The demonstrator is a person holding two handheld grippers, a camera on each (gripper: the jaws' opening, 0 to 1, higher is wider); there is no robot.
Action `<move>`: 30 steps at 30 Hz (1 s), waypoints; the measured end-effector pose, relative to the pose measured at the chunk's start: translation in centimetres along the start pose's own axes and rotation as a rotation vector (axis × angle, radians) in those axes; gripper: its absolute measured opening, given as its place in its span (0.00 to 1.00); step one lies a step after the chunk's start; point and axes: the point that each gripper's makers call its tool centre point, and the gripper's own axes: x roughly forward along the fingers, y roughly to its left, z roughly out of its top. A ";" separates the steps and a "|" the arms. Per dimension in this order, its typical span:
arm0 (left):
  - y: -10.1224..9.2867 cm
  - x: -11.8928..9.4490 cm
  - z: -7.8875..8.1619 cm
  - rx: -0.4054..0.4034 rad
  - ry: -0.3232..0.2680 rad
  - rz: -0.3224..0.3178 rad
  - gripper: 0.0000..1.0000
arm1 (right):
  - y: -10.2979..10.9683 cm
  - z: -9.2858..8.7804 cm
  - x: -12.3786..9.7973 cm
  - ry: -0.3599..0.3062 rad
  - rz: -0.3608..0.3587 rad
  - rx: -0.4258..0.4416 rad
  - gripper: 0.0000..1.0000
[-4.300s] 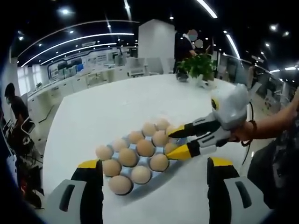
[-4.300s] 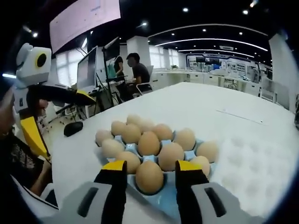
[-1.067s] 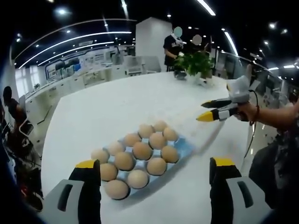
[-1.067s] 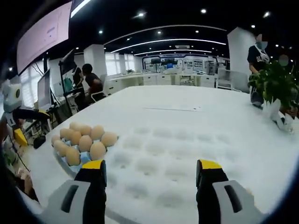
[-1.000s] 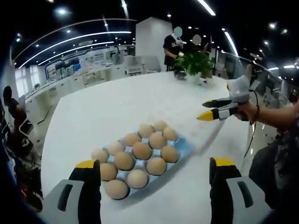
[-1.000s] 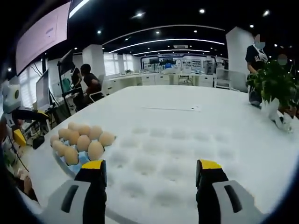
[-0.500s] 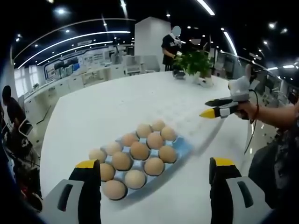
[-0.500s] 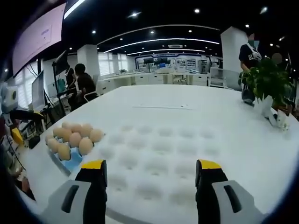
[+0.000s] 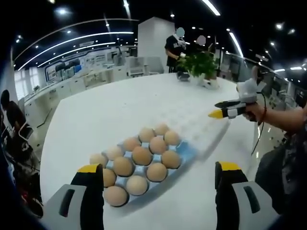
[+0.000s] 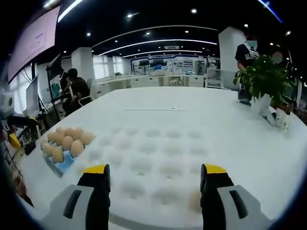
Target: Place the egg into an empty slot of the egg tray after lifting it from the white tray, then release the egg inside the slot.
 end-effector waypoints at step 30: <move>-0.7 -0.2 0.4 -0.003 0.000 0.016 0.98 | -6.0 -2.3 -2.0 0.017 -0.131 0.036 0.41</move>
